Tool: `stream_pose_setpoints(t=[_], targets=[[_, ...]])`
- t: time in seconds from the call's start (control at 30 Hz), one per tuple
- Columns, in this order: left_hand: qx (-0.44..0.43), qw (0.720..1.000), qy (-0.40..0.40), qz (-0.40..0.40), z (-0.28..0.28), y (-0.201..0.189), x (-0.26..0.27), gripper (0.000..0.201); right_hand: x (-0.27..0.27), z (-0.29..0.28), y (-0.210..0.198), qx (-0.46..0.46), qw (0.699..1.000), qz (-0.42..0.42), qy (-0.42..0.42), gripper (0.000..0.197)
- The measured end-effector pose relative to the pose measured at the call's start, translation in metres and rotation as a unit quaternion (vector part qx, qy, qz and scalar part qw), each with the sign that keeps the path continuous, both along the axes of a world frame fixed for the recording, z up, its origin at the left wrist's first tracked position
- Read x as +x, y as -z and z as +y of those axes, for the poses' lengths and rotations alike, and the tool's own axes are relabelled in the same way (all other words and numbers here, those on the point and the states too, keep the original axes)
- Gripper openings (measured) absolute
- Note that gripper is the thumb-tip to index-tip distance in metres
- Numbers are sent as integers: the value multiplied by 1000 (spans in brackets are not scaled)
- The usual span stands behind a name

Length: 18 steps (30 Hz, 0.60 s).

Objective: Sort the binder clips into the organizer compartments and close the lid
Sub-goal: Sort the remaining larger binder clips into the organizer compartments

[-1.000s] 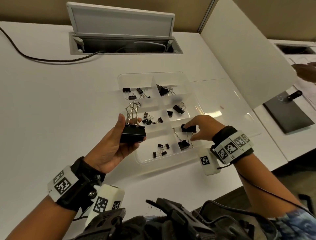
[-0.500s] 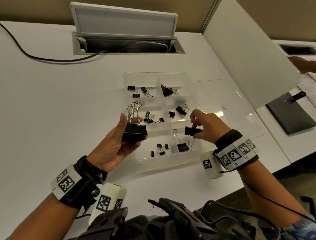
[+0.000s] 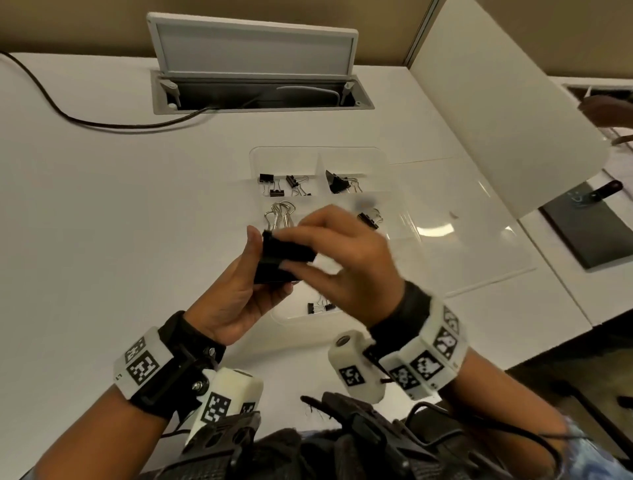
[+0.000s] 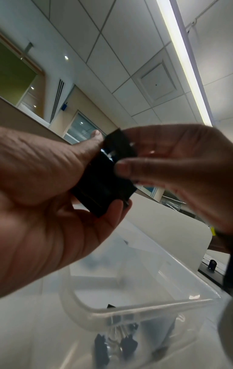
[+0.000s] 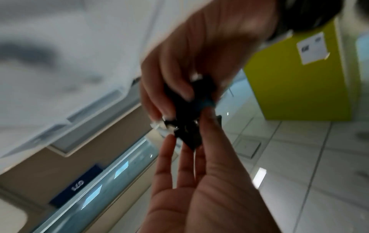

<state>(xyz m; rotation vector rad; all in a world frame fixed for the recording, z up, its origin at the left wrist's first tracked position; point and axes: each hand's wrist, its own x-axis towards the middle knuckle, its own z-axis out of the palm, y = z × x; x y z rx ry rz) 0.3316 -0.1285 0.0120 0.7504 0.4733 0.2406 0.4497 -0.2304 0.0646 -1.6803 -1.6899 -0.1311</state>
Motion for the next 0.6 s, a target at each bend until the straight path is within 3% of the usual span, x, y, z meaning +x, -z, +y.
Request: stream_pose_setpoints(t=[0.13, 0.3, 0.6], targets=[[-13, 1000, 2, -9, 3, 0, -3, 78, -5, 1, 21, -30, 999, 14, -29, 29], [-55, 998, 4, -28, 1, -2, -5, 63, 0, 0, 20, -22, 998, 41, -38, 27], [-81, 996, 0, -20, -1, 1, -7, 57, -5, -2, 24, -6, 992, 121, -39, 28]])
